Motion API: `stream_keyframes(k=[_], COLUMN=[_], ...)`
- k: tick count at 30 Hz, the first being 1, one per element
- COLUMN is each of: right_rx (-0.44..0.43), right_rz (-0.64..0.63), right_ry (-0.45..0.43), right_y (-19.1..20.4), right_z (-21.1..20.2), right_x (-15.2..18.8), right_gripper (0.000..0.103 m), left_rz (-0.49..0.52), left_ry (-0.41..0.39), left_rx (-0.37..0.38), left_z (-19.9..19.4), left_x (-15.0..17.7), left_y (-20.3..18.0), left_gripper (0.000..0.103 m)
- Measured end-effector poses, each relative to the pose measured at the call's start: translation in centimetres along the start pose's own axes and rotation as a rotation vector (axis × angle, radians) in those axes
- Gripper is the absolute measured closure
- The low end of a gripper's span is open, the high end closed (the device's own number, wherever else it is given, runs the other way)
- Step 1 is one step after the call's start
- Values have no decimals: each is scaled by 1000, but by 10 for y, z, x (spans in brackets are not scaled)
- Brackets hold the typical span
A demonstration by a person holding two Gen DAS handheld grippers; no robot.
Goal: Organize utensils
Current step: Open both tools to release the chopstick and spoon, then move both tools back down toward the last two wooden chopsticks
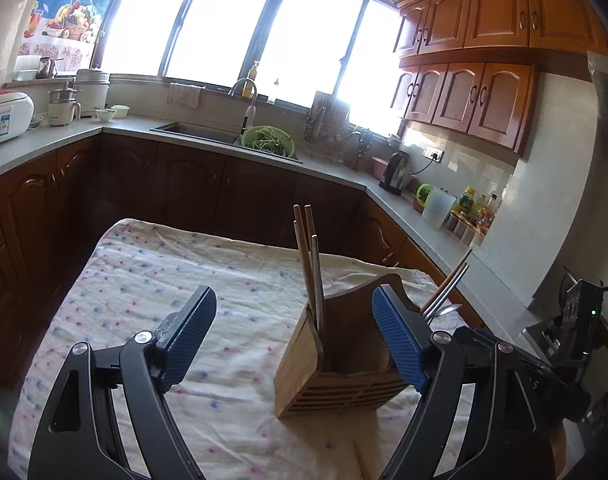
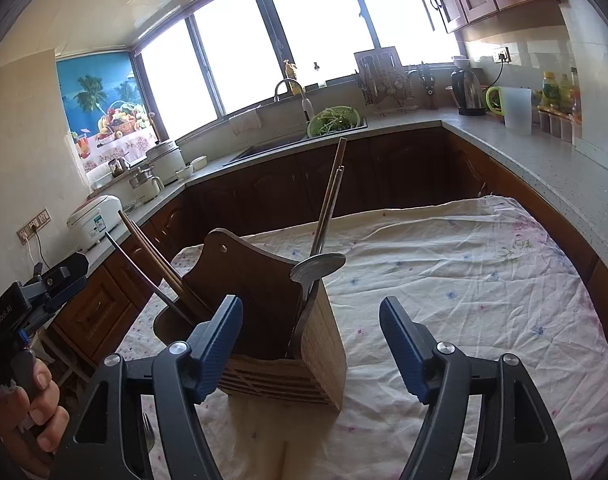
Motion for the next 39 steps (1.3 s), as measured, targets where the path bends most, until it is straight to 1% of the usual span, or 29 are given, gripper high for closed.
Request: stream_keyframes(k=[2,4,9,12,16,19,20,25,29,33,36,39], right_rx=[-6,-22,-20,-17,-25,-18,-15,-3,33,60,64,76], right_rz=[9,22,32,41,46,43,43,71,97,122,146,149], right_ry=[-1,-5,-24,-29,-36,-50,-54,-62,-63,-37,-7,8], right_y=[-1,-2,-5,-7,-6,-6,-5,-14,-25,-37,-44,-48], right_z=[-6,-14,-35,-47,-65,-80,-86,-108,-119,-119,-115,-112], right_x=[5,11,24,32,47,60,65,96,124,151,167,178], right_gripper=[18,14,12,11,6,2,2,2,2,2,2,2], left_rz=[-4,-7,-25,-17,-8,-7,-9,-12,8,18,26,29], left_ry=[14,25,48,69,95,106,112,150,182,212,241,271], left_rx=[-7,-10,-11,-14,-12,-6,-5,8,9,12,11,6], left_z=[-3,-7,-17,-20,-25,-31,-32,-36,-37,-35,-31,-27], left_x=[6,13,31,42,58,71,75,102,125,146,161,173], left_y=[2,3,7,3,-3,-7,-8,-13,-19,-25,-28,-29], left_gripper=[16,16,13,12,12,9,8,8,8,8,8,8])
Point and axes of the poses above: each gripper's, at about its wrist camera, not at the fingertips, and z roughly the way its jaws point, y to its left, x to its underside, the point moved 8 cm from there along z, roughly the way its jaws point, and after that the axes turned 14 degrees about y, right-handed, at the moved point
